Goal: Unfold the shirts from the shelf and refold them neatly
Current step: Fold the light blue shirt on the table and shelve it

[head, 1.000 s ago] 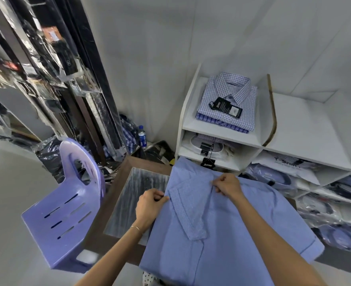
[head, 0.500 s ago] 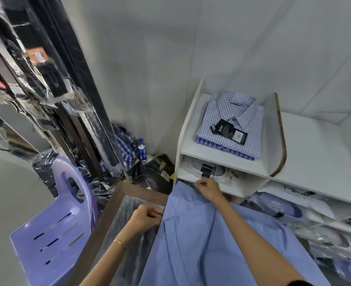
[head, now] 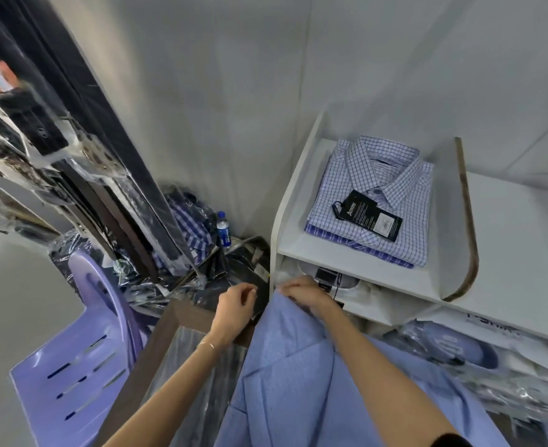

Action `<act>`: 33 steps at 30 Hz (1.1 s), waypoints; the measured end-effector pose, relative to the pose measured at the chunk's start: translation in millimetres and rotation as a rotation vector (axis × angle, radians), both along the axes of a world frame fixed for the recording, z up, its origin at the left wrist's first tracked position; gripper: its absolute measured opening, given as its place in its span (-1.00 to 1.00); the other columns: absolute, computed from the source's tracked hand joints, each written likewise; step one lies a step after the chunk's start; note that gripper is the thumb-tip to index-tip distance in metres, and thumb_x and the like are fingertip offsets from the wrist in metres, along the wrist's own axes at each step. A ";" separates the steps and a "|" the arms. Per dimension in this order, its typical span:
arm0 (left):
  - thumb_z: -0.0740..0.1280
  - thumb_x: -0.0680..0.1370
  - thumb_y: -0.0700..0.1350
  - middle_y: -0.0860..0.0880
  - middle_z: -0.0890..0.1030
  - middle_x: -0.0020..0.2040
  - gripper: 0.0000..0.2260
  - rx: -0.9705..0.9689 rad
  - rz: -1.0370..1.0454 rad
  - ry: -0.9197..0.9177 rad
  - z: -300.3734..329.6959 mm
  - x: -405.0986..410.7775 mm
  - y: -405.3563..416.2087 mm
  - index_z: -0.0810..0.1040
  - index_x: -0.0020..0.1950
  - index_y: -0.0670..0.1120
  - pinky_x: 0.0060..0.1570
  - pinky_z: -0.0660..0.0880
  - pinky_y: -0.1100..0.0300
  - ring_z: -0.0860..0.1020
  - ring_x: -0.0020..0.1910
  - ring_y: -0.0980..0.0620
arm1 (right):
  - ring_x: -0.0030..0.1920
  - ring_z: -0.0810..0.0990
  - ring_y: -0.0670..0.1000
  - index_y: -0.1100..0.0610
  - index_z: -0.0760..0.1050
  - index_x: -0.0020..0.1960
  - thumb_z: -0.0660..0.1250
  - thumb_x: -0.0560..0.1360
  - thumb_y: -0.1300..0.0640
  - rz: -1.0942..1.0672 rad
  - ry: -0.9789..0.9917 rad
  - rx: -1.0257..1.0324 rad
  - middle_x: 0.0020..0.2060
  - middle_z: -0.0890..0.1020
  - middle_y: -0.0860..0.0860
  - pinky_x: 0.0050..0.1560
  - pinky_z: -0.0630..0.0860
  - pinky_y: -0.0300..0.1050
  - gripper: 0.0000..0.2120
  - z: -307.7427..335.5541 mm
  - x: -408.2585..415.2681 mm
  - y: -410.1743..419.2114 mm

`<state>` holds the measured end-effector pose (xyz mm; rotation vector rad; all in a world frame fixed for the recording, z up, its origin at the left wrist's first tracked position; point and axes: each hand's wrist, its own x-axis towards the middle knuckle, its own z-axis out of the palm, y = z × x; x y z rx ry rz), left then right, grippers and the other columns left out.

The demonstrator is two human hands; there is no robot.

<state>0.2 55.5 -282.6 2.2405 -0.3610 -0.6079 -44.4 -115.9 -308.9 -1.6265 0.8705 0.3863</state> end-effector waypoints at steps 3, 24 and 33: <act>0.24 0.61 0.04 -0.05 0.55 -0.37 -0.62 0.033 -0.004 0.252 -0.5 4.2 -23.0 0.49 -0.33 -0.16 -0.23 0.52 0.09 0.52 -0.36 0.02 | -0.12 0.57 -0.07 0.12 0.64 -0.09 0.36 0.48 0.27 -0.022 -0.090 0.086 -0.14 0.64 0.00 -0.25 0.45 -0.34 -0.89 10.0 2.8 -4.0; 0.43 0.50 -0.01 -0.17 0.54 -0.16 -0.76 -0.237 0.355 0.677 -27.0 14.4 -40.1 0.62 -0.27 -0.15 -0.37 0.35 0.19 0.40 -0.36 -0.02 | -0.08 0.67 -0.01 0.21 0.61 0.03 0.54 0.35 0.08 0.245 0.071 0.286 -0.09 0.69 0.06 -0.08 0.60 -0.20 -0.68 19.6 -54.8 -57.9; 0.43 0.51 -0.02 -0.08 0.51 -0.36 -0.69 -0.235 0.390 0.551 -29.1 8.5 -43.8 0.56 -0.39 -0.13 -0.33 0.45 0.16 0.41 -0.37 0.00 | -0.30 0.64 -0.06 0.23 0.59 -0.08 0.48 0.38 0.35 0.168 0.034 0.299 -0.26 0.65 0.08 -0.19 0.62 -0.21 -0.85 35.6 -97.6 -59.0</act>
